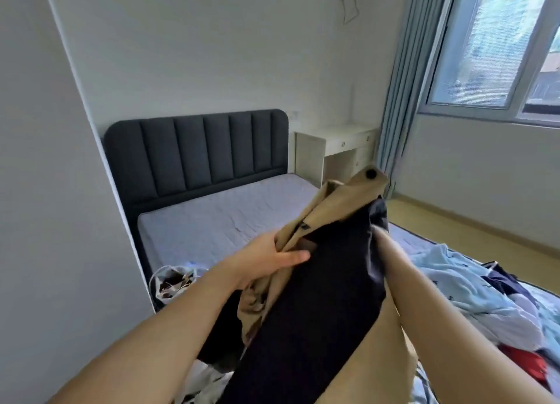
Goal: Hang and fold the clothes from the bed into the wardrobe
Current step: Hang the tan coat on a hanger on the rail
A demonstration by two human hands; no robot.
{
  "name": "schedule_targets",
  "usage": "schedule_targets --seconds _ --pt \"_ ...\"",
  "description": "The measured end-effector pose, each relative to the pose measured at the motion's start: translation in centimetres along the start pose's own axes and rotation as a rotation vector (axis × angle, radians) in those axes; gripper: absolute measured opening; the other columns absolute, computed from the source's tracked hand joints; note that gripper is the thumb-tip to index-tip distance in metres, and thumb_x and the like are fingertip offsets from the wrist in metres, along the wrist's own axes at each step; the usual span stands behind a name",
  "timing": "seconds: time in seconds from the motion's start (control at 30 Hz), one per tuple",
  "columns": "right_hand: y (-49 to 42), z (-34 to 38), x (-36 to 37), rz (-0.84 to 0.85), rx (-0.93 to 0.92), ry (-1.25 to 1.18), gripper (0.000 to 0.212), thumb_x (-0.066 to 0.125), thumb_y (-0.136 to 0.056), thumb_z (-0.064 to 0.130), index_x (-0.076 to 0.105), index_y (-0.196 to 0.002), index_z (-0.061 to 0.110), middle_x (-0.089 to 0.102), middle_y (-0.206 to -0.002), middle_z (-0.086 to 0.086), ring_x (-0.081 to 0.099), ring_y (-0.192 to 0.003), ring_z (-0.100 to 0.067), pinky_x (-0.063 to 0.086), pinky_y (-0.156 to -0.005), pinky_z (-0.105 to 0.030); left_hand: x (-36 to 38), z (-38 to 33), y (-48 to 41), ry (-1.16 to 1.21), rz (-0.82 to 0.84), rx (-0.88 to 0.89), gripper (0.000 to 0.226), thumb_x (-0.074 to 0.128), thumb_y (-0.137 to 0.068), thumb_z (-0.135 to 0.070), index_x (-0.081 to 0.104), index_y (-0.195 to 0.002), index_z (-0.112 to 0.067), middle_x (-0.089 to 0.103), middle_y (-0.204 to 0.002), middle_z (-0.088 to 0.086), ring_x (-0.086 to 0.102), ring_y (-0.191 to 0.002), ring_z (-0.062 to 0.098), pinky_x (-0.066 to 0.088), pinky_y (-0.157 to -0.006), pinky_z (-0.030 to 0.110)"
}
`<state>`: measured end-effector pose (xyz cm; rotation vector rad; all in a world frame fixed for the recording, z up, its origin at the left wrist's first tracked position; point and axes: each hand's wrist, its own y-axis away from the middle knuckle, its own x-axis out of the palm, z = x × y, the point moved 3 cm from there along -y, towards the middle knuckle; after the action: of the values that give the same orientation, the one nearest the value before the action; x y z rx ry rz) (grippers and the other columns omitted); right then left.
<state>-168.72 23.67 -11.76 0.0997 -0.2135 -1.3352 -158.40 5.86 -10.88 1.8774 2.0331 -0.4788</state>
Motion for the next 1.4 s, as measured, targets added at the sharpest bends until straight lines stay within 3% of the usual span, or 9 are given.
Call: schedule_targets --seconds 0.17,0.23,0.4,0.57,0.8,1.0,1.1,1.2,1.4 --pt "0.5 -12.6 -2.5 -0.17 0.413 0.102 0.014 0.048 -0.087 0.004 0.05 -0.074 0.004 0.044 -0.062 -0.012 0.044 -0.057 -0.024 0.034 -0.056 -0.031 5.2 10.5 2.5 -0.026 0.108 -0.288 0.078 0.079 -0.048 -0.062 0.051 -0.114 -0.032 0.065 -0.107 -0.011 0.062 -0.099 0.006 0.052 -0.09 0.031" --pt "1.2 -15.3 -2.9 -0.255 0.431 0.146 0.007 0.046 -0.087 0.001 0.053 -0.087 0.002 0.047 -0.067 -0.014 0.045 -0.059 -0.024 0.033 -0.054 -0.029 6.4 12.4 3.4 0.042 0.131 -0.354 0.083 0.081 -0.051 -0.058 0.046 -0.122 -0.034 0.065 -0.107 -0.015 0.063 -0.098 0.003 0.052 -0.086 0.024" --pt "2.8 -17.3 -2.4 -0.474 0.21 0.142 0.046 0.047 -0.092 0.027 0.04 -0.136 0.017 0.051 -0.129 -0.012 0.046 -0.119 -0.031 0.038 -0.101 -0.045 6.8 14.5 4.0 0.118 -0.063 -0.494 0.047 0.075 -0.074 -0.029 0.058 -0.117 -0.023 0.069 -0.092 -0.009 0.065 -0.086 0.007 0.052 -0.075 0.02" --pt "3.8 -15.3 1.2 -0.254 -0.091 0.426 0.082 0.072 -0.076 0.035 0.027 -0.144 0.025 0.027 -0.149 -0.005 0.026 -0.137 -0.025 0.025 -0.109 -0.045 6.0 13.2 3.7 0.208 -0.091 -0.535 0.029 0.068 -0.083 -0.029 0.062 -0.109 -0.018 0.069 -0.1 0.004 0.066 -0.093 0.019 0.052 -0.089 0.036" --pt "3.6 -15.2 0.6 -0.134 -0.043 0.741 0.074 0.061 -0.079 0.017 0.027 -0.143 0.033 0.027 -0.149 0.002 0.033 -0.131 -0.027 0.03 -0.103 -0.041 1.7 7.6 5.1 0.34 0.114 -0.416 0.026 0.062 -0.083 -0.037 0.072 -0.094 -0.016 0.073 -0.096 0.01 0.069 -0.086 0.02 0.057 -0.077 0.027" --pt "3.1 -11.6 2.0 0.007 -0.168 0.463 0.021 0.052 -0.085 0.009 0.06 -0.067 0.014 0.059 -0.063 0.004 0.054 -0.065 -0.013 0.043 -0.061 -0.028 -3.2 6.2 5.4 0.161 0.129 -0.499 0.045 0.063 -0.072 -0.053 0.07 -0.1 -0.018 0.073 -0.097 0.003 0.07 -0.087 0.014 0.056 -0.071 0.02" --pt "3.7 -10.4 2.6 0.187 -0.247 0.458 0.012 0.064 -0.084 0.021 0.067 -0.076 0.029 0.066 -0.07 0.011 0.059 -0.068 -0.002 0.046 -0.056 -0.012 -4.7 8.5 5.8 -0.013 0.039 -0.514 0.014 0.058 -0.089 -0.036 0.071 -0.093 -0.034 0.07 -0.092 -0.016 0.066 -0.085 -0.001 0.048 -0.064 0.007" --pt "4.3 -11.0 3.4 0.453 -0.173 0.579 0.024 0.064 -0.084 0.034 0.071 -0.091 0.013 0.069 -0.088 -0.01 0.064 -0.085 -0.026 0.053 -0.078 -0.033 -4.3 12.0 6.1 -0.147 -0.062 -0.512 0.02 0.055 -0.092 -0.021 0.072 -0.088 -0.03 0.066 -0.091 -0.014 0.06 -0.084 0.0 0.039 -0.057 0.0" --pt "5.3 -12.3 4.1 0.632 0.083 0.385 0.031 0.053 -0.092 0.037 0.075 -0.087 0.016 0.074 -0.087 -0.006 0.07 -0.084 -0.019 0.057 -0.075 -0.028 0.6 16.4 6.7 -0.367 -0.459 -0.31 0.033 0.044 -0.09 -0.003 0.058 -0.115 -0.019 0.044 -0.13 -0.001 0.044 -0.12 0.018 0.032 -0.098 0.024"
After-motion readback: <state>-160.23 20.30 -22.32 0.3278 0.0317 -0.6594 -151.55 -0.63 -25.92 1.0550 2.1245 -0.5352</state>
